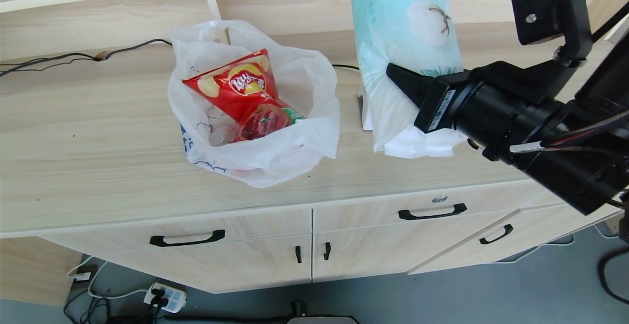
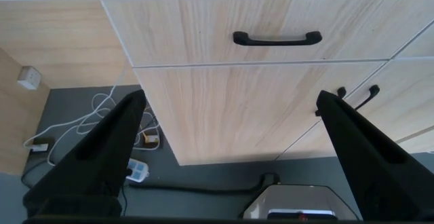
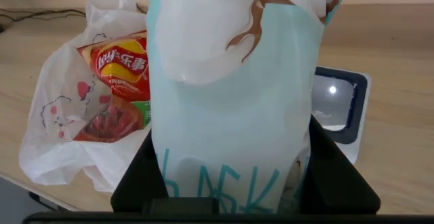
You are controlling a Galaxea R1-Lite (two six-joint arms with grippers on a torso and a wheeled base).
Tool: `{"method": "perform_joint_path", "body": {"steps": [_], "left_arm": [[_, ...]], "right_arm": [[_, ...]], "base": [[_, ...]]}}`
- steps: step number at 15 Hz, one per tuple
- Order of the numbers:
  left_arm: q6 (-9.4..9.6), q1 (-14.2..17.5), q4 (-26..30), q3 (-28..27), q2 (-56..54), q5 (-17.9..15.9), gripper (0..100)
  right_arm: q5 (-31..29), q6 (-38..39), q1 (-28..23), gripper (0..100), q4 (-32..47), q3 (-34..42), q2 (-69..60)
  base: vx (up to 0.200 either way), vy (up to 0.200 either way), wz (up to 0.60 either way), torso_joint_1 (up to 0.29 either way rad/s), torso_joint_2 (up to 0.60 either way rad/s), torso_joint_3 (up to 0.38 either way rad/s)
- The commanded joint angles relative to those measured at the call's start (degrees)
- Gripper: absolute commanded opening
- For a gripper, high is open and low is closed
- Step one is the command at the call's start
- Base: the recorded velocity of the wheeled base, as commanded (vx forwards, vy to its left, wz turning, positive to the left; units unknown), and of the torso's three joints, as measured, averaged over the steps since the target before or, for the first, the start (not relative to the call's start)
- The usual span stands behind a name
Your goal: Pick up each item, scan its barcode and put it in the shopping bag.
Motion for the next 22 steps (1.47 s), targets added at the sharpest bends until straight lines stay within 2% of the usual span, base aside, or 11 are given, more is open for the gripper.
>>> {"method": "perform_joint_path", "body": {"steps": [1,3,7,10,15,22], "left_arm": [[-0.05,0.04,-0.04,0.0,0.0,0.01,100],[0.03,0.04,-0.04,0.0,0.0,0.01,100],[0.03,0.04,-0.22,0.0,0.0,0.01,100],[0.03,0.04,-0.22,0.0,0.0,0.01,100],[0.12,0.04,-0.22,0.0,0.0,0.01,100],[0.12,0.04,-0.31,0.0,0.0,0.01,100]], "right_arm": [[1.07,0.65,-1.1,0,-0.04,-1.51,1.93],[3.18,0.65,-4.09,0,-0.04,-3.89,3.34],[9.51,0.82,-10.68,0,-0.22,-4.85,5.45],[10.91,0.56,-14.2,0,-3.38,-6.96,7.47],[11.44,-0.67,-17.89,0,-4.26,-10.48,9.67],[11.18,-1.02,-20.53,0,-4.26,-13.99,13.89]], "base": [[0.0,0.2,0.0,0.007,0.01,0.002],[0.0,0.2,0.0,0.002,0.0,0.005],[0.0,0.0,0.0,0.0,0.0,0.0],[0.0,0.0,0.0,0.0,0.0,0.0],[0.0,0.0,0.0,0.0,0.0,0.0],[0.0,0.0,0.0,0.0,0.0,0.0]]}}
